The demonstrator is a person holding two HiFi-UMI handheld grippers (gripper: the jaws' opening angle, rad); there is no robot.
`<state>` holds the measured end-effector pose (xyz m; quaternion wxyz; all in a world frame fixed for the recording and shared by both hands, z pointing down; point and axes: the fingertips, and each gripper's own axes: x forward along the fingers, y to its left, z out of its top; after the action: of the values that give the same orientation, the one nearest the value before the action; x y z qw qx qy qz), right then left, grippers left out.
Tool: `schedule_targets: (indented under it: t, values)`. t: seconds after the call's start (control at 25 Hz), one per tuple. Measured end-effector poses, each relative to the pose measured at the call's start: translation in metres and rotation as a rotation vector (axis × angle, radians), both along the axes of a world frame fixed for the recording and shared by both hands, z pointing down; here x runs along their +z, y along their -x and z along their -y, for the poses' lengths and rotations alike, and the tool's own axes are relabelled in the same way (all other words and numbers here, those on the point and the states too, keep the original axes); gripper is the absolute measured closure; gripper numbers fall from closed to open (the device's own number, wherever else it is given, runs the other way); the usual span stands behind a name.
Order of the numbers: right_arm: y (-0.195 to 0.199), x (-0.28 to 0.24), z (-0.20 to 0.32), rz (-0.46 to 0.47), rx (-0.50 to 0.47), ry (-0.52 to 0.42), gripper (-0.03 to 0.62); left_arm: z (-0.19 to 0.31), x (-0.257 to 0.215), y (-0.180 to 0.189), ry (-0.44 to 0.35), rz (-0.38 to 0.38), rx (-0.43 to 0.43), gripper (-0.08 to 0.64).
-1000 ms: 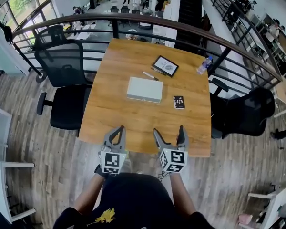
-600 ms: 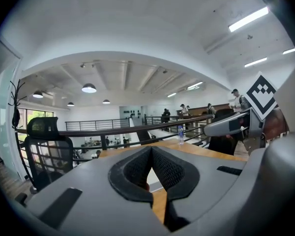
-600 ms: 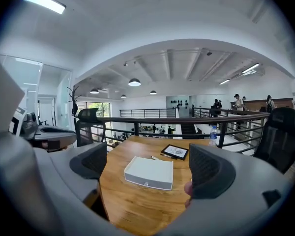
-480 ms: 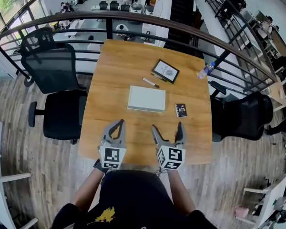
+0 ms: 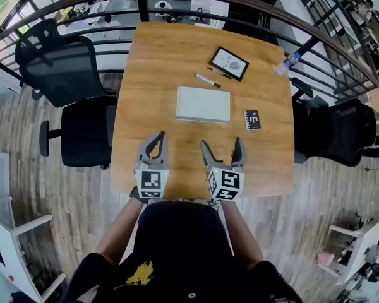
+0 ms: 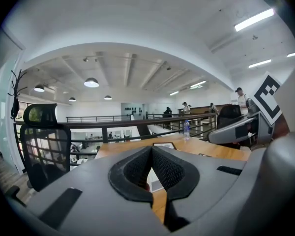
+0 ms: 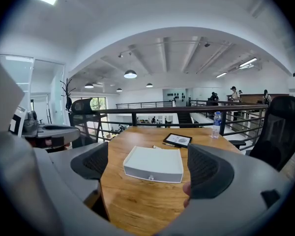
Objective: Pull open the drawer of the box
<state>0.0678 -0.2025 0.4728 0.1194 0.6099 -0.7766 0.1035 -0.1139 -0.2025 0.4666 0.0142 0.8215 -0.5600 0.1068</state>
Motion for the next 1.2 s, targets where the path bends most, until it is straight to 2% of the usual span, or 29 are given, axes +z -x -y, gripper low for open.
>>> schedule_targets:
  t: [0.16,0.48,0.84,1.2]
  values:
    - [0.013,0.033,0.007,-0.015,-0.016,0.042,0.092,0.009,0.037,0.007,0.061,0.009,-0.013,0.543]
    - [0.018,0.108,0.041,-0.033,0.012,0.148,0.124,0.027,0.097,0.007,0.188,-0.043,-0.009,0.543]
    - [0.009,0.182,0.080,-0.045,0.060,0.267,0.176,0.066,0.156,-0.011,0.258,-0.012,0.021,0.543]
    - [0.006,0.212,0.099,-0.094,0.064,0.302,0.245,0.082,0.185,-0.021,0.307,-0.013,0.031,0.543]
